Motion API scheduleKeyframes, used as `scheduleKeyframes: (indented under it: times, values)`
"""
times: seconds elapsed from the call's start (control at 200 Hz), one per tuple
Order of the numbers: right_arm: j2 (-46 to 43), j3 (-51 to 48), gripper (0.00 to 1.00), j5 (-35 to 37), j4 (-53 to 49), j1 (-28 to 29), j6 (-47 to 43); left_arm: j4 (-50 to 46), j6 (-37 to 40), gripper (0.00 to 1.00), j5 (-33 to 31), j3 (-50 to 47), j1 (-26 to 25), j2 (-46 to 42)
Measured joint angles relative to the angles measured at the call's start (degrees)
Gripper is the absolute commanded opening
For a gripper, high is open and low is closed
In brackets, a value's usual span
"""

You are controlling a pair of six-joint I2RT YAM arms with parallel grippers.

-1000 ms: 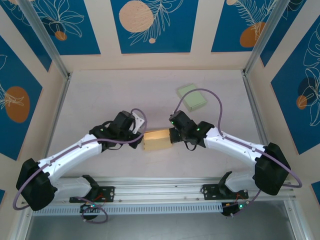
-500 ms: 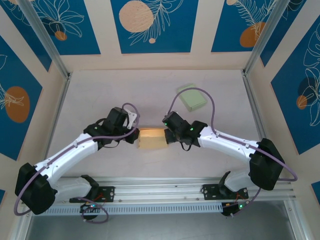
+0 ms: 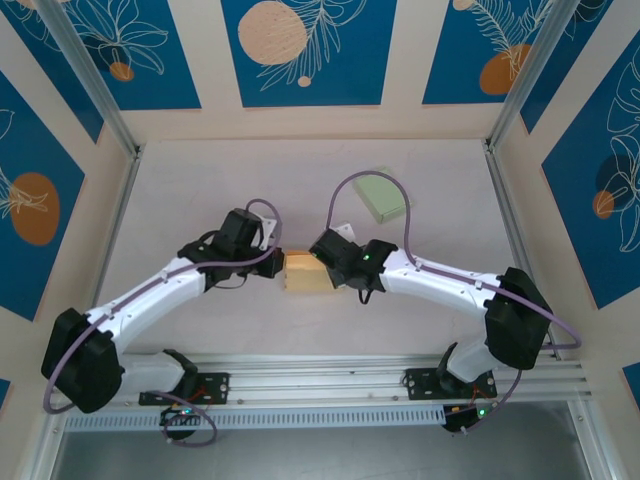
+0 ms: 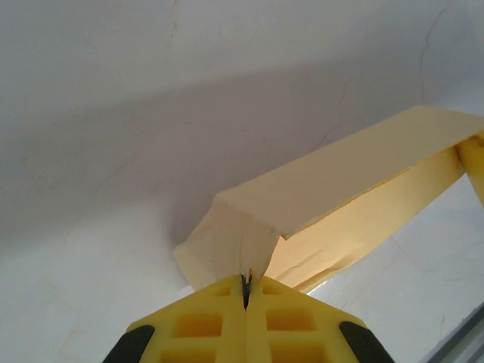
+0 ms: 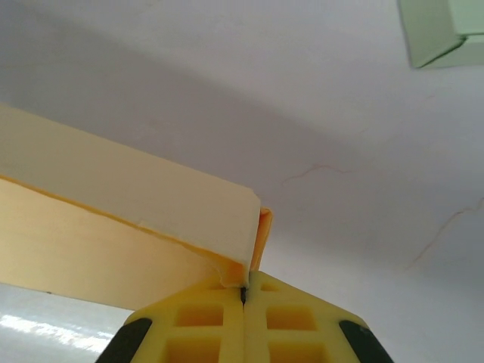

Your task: Fold the paper box

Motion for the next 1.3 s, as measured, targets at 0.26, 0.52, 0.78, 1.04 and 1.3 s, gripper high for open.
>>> scheduleKeyframes:
  times: [0.26, 0.52, 0.78, 1.04, 1.3]
  values:
    - [0.15, -0.04, 0.00, 2.62, 1.75, -1.95, -2.95, 1.33, -1.16, 0.00, 0.15, 5.31, 0.09, 4.85]
    - [1.62, -0.22, 0.04, 2.67, 4.50, -2.95, -4.90, -3.72, 0.42, 0.00, 0.15, 10.38, 0.57, 7.04]
    - [1.62, -0.33, 0.16, 0.50, 6.69, -4.76, -5.31, 0.90, 0.13, 0.00, -0.04, 4.35, 0.72, 7.26]
    - [1.62, -0.57, 0.29, -3.93, 10.05, -6.86, -4.70, 5.20, 0.13, 0.00, -1.11, 1.90, 0.74, 7.30]
    - [1.62, -0.72, 0.36, -6.49, 11.65, -8.00, -4.61, 5.79, 0.17, 0.00, -1.22, 1.62, 0.74, 7.28]
